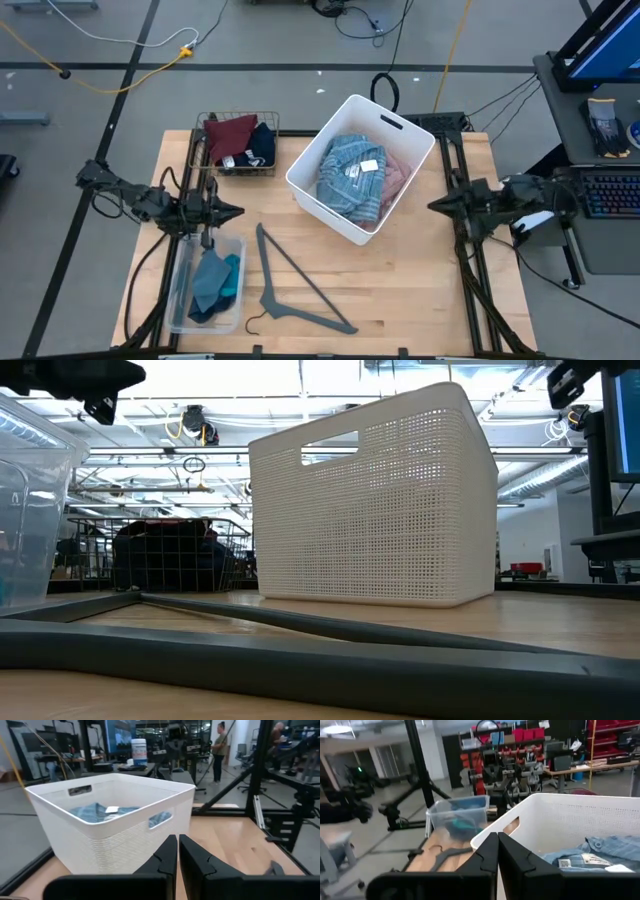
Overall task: Pick & Place Cloths
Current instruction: Return to home position
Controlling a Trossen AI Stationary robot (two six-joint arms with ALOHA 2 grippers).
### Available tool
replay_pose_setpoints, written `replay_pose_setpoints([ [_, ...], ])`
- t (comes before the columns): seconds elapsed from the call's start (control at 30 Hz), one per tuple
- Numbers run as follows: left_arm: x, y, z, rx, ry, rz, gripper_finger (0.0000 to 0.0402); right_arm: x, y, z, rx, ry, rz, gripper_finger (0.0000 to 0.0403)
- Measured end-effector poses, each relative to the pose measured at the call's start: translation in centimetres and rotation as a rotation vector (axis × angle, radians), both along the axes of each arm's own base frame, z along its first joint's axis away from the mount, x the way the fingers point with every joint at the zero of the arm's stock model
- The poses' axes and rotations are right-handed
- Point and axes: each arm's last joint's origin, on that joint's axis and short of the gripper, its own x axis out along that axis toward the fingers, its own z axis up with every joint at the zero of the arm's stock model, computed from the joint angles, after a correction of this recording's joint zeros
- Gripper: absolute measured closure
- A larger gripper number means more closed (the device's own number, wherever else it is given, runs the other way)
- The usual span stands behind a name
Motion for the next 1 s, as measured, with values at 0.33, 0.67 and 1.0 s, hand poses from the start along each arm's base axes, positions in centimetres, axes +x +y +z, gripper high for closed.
replay_pose_setpoints([
  [0.33,-0.7,0.7,-1.7,-0.038,-0.115,-0.015,0.0383,-0.7,-0.3,-2.9,0.08,-0.029,-0.025,0.0403],
  [0.67,-1.1,0.6,-4.5,-0.049,-0.217,-0.13,0.0383,0.1,0.0,-4.5,0.104,0.029,-0.018,0.0403],
  [1.0,-1.1,0.6,-5.9,-0.083,-0.151,-0.125,0.0383,1.2,0.3,-7.3,0.115,0.115,-0.022,0.0403],
])
